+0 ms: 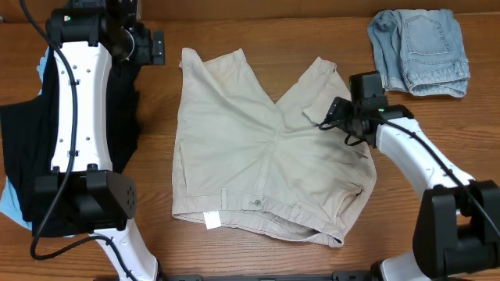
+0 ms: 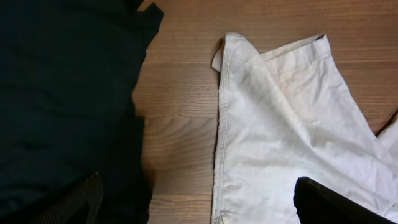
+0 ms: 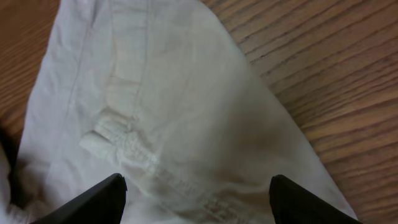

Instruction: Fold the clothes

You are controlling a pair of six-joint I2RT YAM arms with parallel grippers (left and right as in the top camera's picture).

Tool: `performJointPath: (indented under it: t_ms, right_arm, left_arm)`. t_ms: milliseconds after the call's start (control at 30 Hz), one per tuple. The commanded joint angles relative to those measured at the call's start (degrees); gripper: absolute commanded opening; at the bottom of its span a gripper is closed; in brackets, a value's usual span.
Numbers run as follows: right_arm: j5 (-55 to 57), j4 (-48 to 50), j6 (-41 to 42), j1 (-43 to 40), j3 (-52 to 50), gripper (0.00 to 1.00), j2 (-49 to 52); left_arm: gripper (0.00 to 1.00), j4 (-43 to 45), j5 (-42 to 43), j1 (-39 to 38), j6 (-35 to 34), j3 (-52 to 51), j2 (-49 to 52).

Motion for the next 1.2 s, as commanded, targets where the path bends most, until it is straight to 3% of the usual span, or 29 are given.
performJointPath:
  t_ms: [0,67,300,600,767,1067,1167]
  right_arm:
    - [-3.1,1.14,-7.45,0.48,1.07,0.77,2.43]
    - [-2.86,2.56,-15.52,0.79,1.07,0.77,3.69]
    - [-2.86,10.86,-22.93,0.79,1.07,0.77,5.55]
    - [-4.2,19.08,-24.44,1.11,1.07,0.77,7.96]
    - [-5.31,19.91,-29.2,3.98,1.07,0.79,10.38]
    - [1.95,20.31,-29.73,7.34,1.07,0.82,15.26]
    - [6.78,20.26,-27.85,7.34,1.07,0.77,15.85]
  left_arm:
    - [1.0,0.09,0.44,-0.37,0.9,-1.18,0.9]
    - [1.0,0.17,0.42,-0.37,0.9,-1.25,0.9]
    - [1.0,0.48,0.42,-0.37,0.92,-1.27,0.92]
    - [1.0,0.92,0.42,-0.37,0.92,-1.27,0.92]
    - [1.0,0.94,0.44,-0.37,0.9,-1.27,0.92]
    - [1.0,0.83,0.42,-0.37,0.92,-1.27,0.92]
    - [1.0,0.85,0.42,-0.37,0.92,-1.27,0.92]
